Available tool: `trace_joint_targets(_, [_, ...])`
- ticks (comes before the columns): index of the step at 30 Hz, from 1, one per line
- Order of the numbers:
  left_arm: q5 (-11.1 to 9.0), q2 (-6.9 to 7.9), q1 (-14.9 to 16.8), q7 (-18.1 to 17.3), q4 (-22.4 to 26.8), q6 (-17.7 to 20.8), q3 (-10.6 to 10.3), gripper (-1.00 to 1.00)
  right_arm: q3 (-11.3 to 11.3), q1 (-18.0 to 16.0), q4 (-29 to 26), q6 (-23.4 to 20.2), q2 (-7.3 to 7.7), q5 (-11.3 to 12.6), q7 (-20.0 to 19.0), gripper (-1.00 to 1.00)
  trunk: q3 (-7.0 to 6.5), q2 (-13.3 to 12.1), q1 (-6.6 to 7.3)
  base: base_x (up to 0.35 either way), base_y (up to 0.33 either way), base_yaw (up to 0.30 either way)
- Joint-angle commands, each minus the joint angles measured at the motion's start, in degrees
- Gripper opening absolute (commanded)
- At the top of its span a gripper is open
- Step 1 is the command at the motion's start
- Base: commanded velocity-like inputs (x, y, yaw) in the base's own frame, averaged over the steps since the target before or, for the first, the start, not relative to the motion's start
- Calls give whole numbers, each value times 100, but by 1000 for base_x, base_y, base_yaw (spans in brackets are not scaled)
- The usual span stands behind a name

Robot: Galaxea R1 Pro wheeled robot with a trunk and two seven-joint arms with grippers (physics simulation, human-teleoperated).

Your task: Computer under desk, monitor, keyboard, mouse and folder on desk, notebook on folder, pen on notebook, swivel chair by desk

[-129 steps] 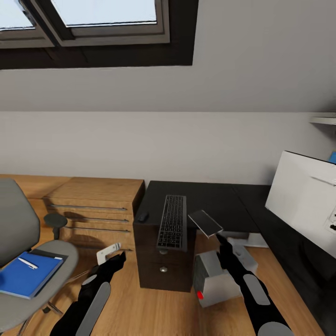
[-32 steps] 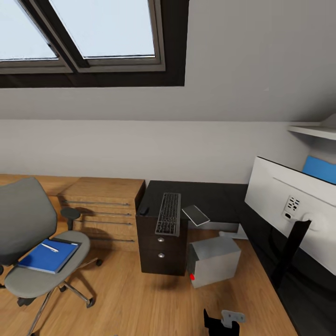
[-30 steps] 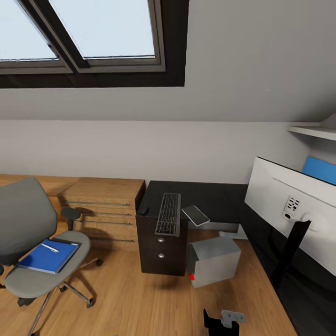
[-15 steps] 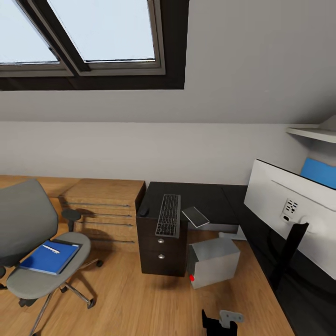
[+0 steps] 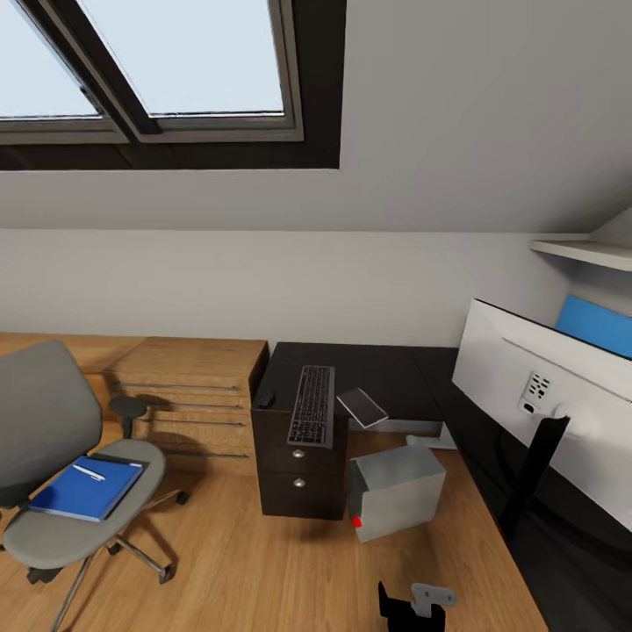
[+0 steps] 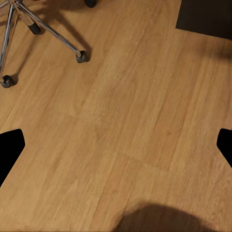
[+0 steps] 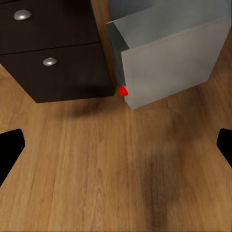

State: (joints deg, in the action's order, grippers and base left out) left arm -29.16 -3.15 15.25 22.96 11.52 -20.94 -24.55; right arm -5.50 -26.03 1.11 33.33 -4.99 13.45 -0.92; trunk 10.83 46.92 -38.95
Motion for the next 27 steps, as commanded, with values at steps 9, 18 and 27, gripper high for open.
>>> trace_joint_targets(9, [-37, 48, 5, 28, -1, -15, -53, 100, -48, -7, 12, 24, -26, 61, -13, 100, 12, 7, -1, -188, 40, -22])
trace_joint_targets(18, [-31, 51, 5, 32, -1, -15, -58, 100, -48, -7, 12, 16, -25, 61, -14, 100, 12, 7, -1, -106, 32, -1])
trace_joint_targets(27, [-36, 46, 5, 33, -1, -20, -58, 100, -33, -17, -948, -90, -8, -13, 76, 100, 12, 7, -1, -4, 1, 0])
